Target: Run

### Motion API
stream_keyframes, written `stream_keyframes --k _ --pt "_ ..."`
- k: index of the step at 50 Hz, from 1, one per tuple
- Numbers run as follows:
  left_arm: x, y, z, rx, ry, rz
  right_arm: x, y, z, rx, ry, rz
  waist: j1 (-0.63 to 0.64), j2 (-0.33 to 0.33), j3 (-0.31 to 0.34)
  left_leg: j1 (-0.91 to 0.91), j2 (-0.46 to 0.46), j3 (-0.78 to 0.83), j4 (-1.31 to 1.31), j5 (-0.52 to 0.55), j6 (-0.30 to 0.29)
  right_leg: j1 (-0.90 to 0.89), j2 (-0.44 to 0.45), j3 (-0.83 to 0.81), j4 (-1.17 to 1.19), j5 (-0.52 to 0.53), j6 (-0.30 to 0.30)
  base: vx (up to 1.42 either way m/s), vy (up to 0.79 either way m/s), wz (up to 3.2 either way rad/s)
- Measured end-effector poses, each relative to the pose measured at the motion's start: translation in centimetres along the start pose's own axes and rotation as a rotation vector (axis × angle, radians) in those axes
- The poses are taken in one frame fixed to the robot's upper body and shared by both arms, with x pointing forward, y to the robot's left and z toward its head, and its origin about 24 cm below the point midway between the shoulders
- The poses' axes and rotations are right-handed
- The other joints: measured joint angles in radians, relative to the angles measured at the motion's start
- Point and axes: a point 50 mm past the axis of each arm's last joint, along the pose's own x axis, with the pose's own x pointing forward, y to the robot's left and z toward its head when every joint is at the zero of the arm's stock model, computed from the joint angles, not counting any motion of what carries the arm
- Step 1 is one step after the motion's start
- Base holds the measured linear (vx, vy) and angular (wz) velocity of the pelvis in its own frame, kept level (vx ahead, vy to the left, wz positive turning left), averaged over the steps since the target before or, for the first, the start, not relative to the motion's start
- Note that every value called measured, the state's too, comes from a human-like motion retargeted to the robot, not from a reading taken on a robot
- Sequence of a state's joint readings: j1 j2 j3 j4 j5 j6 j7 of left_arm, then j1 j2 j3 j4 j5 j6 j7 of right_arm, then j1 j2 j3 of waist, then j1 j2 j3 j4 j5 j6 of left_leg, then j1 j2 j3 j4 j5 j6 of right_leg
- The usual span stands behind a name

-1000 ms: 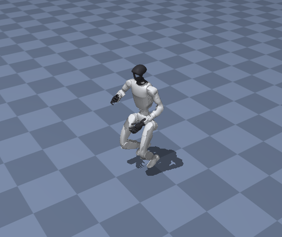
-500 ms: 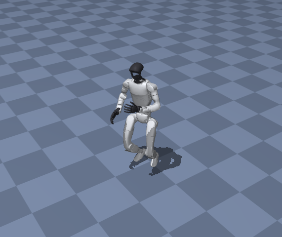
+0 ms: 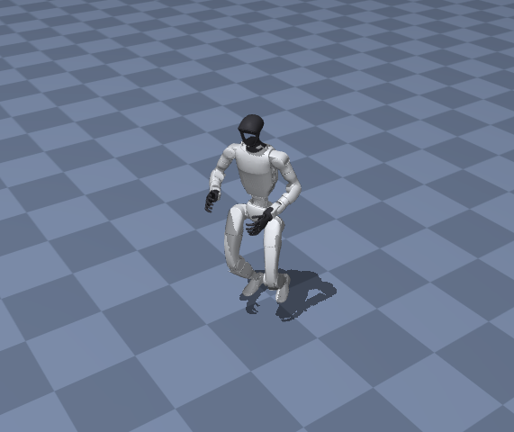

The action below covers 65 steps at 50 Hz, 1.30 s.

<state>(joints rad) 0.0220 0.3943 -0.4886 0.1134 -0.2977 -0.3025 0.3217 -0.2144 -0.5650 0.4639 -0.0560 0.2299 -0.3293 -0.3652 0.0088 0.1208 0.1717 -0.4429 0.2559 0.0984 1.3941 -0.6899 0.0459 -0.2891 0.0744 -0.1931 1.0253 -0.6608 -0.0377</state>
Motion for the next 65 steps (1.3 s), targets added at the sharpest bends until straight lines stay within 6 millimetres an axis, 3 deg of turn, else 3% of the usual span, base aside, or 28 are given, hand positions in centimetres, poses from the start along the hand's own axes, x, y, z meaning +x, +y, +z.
stream_keyframes --k 5,15,18,22,27,31,35,37,39,43,47,50,53,58,60,62,65 --pt "1.2 -1.0 1.7 -0.003 -0.077 -0.036 -2.3 0.3 -3.6 -0.038 0.174 0.044 -0.032 -0.006 -0.033 0.046 -0.074 0.055 -0.197 0.008 -0.015 -0.005 -0.080 -0.014 -0.018 0.052 0.041 0.00 0.10 0.45" --pt "4.5 -2.3 7.5 0.059 -0.339 -0.067 -8.1 0.1 -9.0 -0.073 0.497 0.065 -0.139 -0.084 -0.034 0.092 -0.245 0.142 -0.311 -0.076 0.061 -0.135 -0.305 0.018 0.292 0.007 0.048 0.02 0.11 0.52" --pt "4.5 -2.5 7.9 0.048 -0.353 -0.071 -9.8 0.5 -9.5 -0.046 0.557 0.088 -0.164 -0.100 -0.047 0.107 -0.280 0.134 -0.361 -0.025 0.048 -0.155 -0.297 0.040 0.281 0.024 0.051 0.08 0.01 0.31" --pt "4.0 -2.9 6.9 0.019 -0.310 -0.087 -10.9 1.1 -9.2 -0.016 0.571 0.124 -0.176 -0.096 -0.064 0.105 -0.269 0.105 -0.381 0.107 -0.005 -0.147 -0.228 0.048 0.181 0.090 0.062 0.08 -0.05 0.09" --pt "2.8 -2.8 3.9 0.010 -0.179 -0.106 -9.2 1.6 -7.3 0.031 0.463 0.136 -0.136 -0.065 -0.048 0.014 -0.161 0.048 -0.141 0.241 -0.060 -0.109 -0.105 0.028 0.091 0.141 0.041 0.04 -0.08 -0.31" --pt "1.4 -2.0 1.2 0.023 -0.050 -0.093 -5.0 1.4 -3.8 0.023 0.235 0.120 -0.102 -0.051 -0.015 -0.073 -0.029 0.023 0.172 0.236 0.001 -0.095 -0.011 0.043 0.109 0.019 -0.016 0.03 -0.07 -0.28" --pt "0.3 -0.3 -0.6 0.075 0.032 -0.050 -0.1 0.3 1.4 -0.029 -0.064 0.067 -0.078 -0.031 0.030 -0.160 0.072 -0.012 0.358 0.184 0.055 -0.093 0.065 0.061 0.134 -0.094 -0.065 0.06 -0.05 -0.27" --pt "-0.3 0.4 -1.2 0.074 0.064 -0.031 1.2 -0.1 3.3 -0.031 -0.165 0.013 -0.065 -0.025 0.035 -0.184 0.082 -0.010 0.346 0.162 0.067 -0.086 0.071 0.063 0.122 -0.092 -0.068 0.10 -0.01 -0.27" --pt "-1.1 0.9 -1.5 0.051 0.090 -0.018 1.5 -0.4 4.0 -0.006 -0.197 -0.035 -0.052 -0.026 0.021 -0.184 0.066 0.010 0.269 0.155 0.062 -0.070 0.055 0.059 0.087 -0.056 -0.055 0.14 0.03 -0.25" --pt "-2.1 1.2 -1.6 -0.001 0.103 0.000 0.2 -0.6 2.4 0.042 -0.110 -0.078 -0.038 -0.037 -0.028 -0.124 -0.013 0.077 0.004 0.160 0.017 -0.044 -0.011 0.048 0.015 0.075 0.005 0.16 0.07 -0.09" --pt "-1.5 0.9 -0.6 -0.024 0.053 -0.005 -1.8 -0.4 -0.3 0.033 0.031 -0.050 -0.069 -0.071 -0.057 -0.043 -0.134 0.136 -0.227 0.192 -0.016 -0.058 -0.115 0.051 0.063 0.175 0.075 0.13 0.11 0.27" --pt "-0.4 0.4 1.0 -0.020 -0.024 -0.022 -3.5 0.1 -2.4 0.002 0.140 -0.003 -0.097 -0.091 -0.058 -0.006 -0.197 0.150 -0.265 0.156 0.004 -0.082 -0.189 0.044 0.179 0.159 0.076 0.08 0.13 0.17" --pt "1.1 0.0 3.5 0.019 -0.148 -0.048 -5.2 0.6 -4.1 -0.039 0.233 0.046 -0.124 -0.111 -0.046 0.013 -0.248 0.154 -0.229 0.040 0.057 -0.117 -0.267 0.045 0.350 0.124 0.060 0.06 0.13 0.07" --pt "3.6 -0.5 9.0 0.115 -0.419 -0.035 -6.4 1.1 -5.0 -0.073 0.283 0.072 -0.171 -0.148 -0.008 0.029 -0.316 0.173 -0.191 -0.095 0.138 -0.226 -0.365 0.097 0.612 0.126 0.047 0.09 0.11 0.06" --pt "3.9 -0.7 10.1 0.109 -0.469 -0.018 -6.5 1.2 -4.9 -0.058 0.279 0.072 -0.186 -0.152 -0.008 0.043 -0.336 0.174 -0.226 -0.088 0.140 -0.270 -0.371 0.117 0.638 0.139 0.045 0.11 0.06 -0.07" --pt "3.7 -0.9 10.0 0.074 -0.458 -0.007 -6.5 1.5 -4.2 -0.026 0.253 0.075 -0.196 -0.147 -0.019 0.064 -0.354 0.151 -0.282 -0.037 0.112 -0.291 -0.356 0.120 0.602 0.160 0.045 0.13 0.00 -0.17" --pt "2.9 -1.2 8.1 0.019 -0.379 0.000 -6.3 1.9 -3.2 0.018 0.214 0.082 -0.209 -0.141 -0.040 0.094 -0.347 0.139 -0.355 0.149 0.032 -0.284 -0.324 0.106 0.476 0.212 0.062 0.12 -0.04 -0.12"
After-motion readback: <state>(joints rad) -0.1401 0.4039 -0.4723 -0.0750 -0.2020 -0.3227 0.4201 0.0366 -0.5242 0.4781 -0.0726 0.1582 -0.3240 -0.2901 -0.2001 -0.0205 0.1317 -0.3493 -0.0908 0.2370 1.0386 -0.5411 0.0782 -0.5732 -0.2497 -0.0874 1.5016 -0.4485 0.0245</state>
